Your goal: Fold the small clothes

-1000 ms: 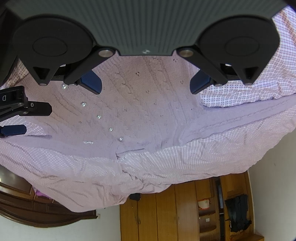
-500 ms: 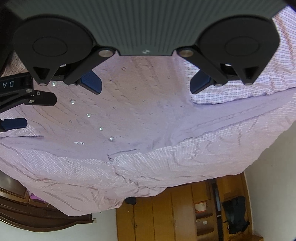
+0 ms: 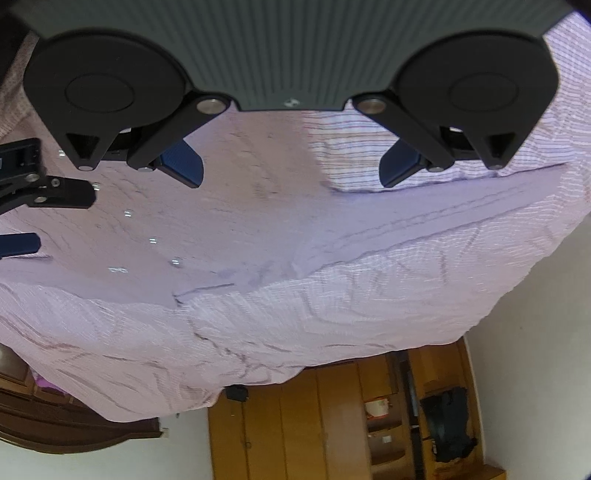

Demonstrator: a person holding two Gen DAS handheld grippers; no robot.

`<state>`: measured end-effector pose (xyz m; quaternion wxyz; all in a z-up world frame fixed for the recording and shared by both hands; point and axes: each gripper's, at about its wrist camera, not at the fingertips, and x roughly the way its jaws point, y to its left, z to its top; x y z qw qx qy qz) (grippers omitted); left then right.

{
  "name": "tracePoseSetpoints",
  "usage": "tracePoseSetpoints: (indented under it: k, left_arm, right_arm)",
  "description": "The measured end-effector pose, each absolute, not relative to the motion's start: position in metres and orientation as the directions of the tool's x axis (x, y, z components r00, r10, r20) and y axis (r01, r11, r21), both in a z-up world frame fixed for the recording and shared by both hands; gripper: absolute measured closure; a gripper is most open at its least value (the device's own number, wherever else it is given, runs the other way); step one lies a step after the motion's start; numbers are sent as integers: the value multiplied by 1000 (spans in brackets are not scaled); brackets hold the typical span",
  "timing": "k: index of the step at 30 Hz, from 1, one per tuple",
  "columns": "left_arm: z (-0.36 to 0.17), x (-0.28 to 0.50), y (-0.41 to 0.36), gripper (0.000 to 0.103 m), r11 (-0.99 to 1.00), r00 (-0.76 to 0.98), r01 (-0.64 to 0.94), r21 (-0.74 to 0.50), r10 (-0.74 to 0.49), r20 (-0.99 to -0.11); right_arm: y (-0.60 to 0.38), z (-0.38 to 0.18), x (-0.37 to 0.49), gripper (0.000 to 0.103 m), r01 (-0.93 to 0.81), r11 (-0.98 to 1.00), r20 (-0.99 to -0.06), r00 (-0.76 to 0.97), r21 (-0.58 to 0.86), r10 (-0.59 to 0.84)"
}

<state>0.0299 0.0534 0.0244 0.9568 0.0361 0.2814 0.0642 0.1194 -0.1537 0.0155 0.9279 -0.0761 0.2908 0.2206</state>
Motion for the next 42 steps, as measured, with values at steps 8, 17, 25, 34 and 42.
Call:
tracePoseSetpoints:
  k: [8, 17, 25, 34, 42]
  left_arm:
    - [26, 25, 105, 0, 977, 820, -187, 104, 214, -532]
    - [14, 19, 163, 0, 957, 786, -278, 76, 273, -555]
    - [6, 19, 218, 0, 931, 749, -361, 60, 328, -576]
    - [0, 23, 269, 0, 875, 712, -482, 33, 414, -567]
    - [-7, 20, 304, 0, 864, 701, -504, -16, 398, -592]
  right_arm:
    - [-102, 23, 125, 0, -493, 869, -566, 728, -39, 388]
    - [-26, 24, 128, 0, -570, 820, -575, 688, -52, 442]
    - [49, 10, 128, 0, -643, 764, -596, 635, -55, 492]
    - [125, -15, 131, 0, -689, 720, -621, 599, -79, 505]
    - [161, -30, 135, 0, -696, 717, -621, 576, -32, 532]
